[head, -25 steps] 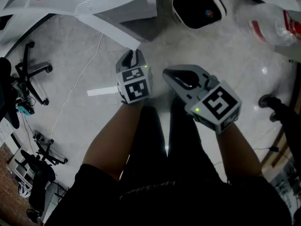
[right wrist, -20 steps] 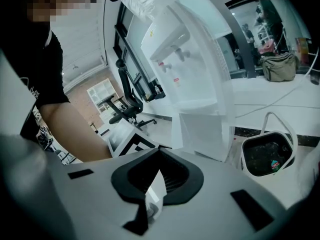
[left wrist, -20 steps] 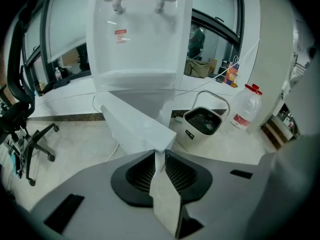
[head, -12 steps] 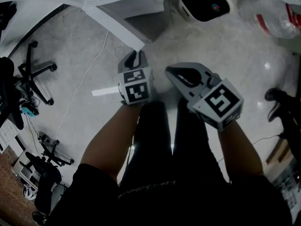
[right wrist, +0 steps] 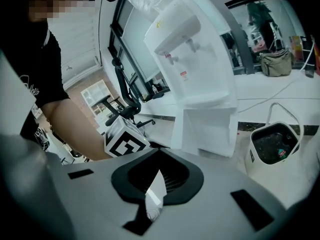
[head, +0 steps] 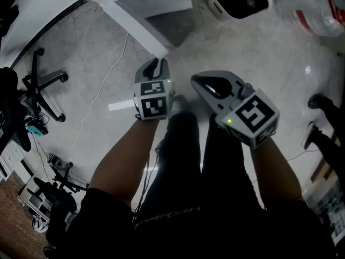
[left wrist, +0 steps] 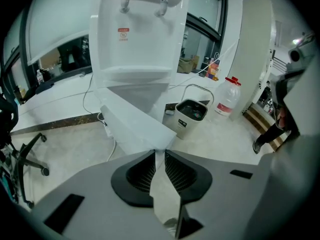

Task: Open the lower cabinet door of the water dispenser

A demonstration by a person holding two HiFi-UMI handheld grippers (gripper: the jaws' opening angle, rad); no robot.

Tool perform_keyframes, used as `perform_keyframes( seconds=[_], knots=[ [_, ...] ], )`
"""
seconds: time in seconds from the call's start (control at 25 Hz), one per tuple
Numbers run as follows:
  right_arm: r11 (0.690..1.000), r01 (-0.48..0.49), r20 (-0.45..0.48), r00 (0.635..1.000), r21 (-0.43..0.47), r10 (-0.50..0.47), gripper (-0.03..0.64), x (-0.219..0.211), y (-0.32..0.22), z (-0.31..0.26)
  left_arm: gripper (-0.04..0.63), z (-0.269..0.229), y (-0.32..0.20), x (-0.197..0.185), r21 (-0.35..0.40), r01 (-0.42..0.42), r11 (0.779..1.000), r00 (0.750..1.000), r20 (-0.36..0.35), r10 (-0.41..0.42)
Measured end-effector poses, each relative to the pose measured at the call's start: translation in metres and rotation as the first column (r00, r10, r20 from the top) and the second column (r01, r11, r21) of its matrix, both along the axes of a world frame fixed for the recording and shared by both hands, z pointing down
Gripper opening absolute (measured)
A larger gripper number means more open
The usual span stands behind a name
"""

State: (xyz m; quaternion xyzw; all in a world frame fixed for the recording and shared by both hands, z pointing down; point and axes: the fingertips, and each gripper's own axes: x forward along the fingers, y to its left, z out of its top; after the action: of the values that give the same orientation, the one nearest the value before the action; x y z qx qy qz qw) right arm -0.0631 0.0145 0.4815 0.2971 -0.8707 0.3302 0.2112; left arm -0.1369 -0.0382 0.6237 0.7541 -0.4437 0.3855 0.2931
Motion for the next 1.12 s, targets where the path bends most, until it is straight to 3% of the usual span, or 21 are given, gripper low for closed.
perform_keyframes(
  seconds=[0.48, 1.12],
  knots=[
    [1.000, 0.023, -0.016, 1.000, -0.003, -0.023, 0.012, -0.033, 0.003, 0.002, 0.058, 0.002, 0.014, -0.037, -0.028, -0.110, 0.994, 0.994, 0.022, 0.111],
    [1.000, 0.016, -0.007, 1.000, -0.014, -0.016, 0.012, -0.070, -0.005, 0.002, 0.058, 0.003, 0.024, -0.088, -0.094, -0.166, 0.982, 0.986, 0.012, 0.168]
  ],
)
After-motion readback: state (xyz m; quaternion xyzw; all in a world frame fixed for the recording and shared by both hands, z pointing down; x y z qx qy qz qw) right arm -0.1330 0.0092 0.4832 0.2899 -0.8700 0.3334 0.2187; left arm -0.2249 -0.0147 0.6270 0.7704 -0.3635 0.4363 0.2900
